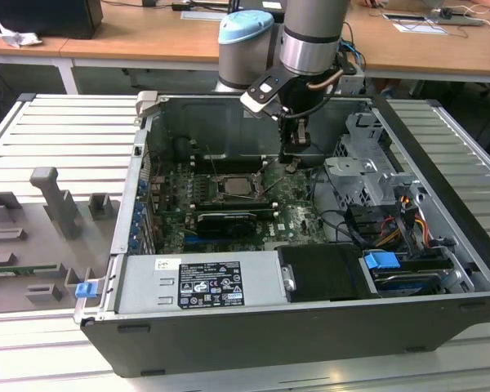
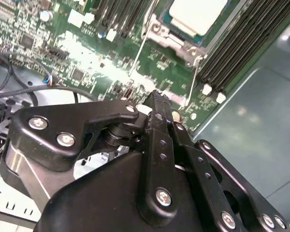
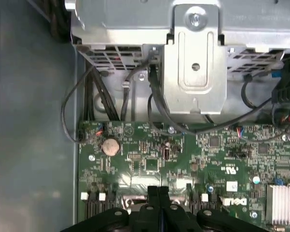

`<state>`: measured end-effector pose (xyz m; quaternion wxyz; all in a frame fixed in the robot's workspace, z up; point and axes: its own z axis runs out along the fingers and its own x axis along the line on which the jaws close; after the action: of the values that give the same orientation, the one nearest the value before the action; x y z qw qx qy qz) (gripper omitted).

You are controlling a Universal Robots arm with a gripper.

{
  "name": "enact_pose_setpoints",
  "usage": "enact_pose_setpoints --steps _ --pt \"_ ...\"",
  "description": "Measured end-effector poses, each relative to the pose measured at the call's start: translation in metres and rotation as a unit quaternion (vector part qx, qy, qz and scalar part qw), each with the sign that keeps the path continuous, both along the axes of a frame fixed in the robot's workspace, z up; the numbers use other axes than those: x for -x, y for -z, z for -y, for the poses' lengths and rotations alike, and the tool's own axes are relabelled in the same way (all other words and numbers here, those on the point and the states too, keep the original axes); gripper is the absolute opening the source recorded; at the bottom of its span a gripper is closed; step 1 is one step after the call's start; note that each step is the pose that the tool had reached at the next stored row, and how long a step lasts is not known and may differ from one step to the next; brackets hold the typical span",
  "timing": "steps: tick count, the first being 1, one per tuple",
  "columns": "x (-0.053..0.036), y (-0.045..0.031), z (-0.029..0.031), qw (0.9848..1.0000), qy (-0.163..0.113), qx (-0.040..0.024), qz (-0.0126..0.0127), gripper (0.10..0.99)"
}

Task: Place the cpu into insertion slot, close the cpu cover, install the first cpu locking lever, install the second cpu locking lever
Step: 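Close the cpu cover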

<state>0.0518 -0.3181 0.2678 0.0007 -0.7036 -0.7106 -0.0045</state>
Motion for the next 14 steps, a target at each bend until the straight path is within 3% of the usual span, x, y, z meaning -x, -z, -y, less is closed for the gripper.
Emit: enact_pose_setpoints --steps 7,10,14 --pt "-0.0118 0.0059 0.0000 1.0000 -0.003 0.0001 0.0000 0.106" --pt "-0.0120 0.0156 0.0000 1.0000 -0.006 0.0001 -0.0001 0.106" --pt "-0.0070 0.0210 -0.0002 1.0000 -0.006 0.0001 0.0000 0.106"
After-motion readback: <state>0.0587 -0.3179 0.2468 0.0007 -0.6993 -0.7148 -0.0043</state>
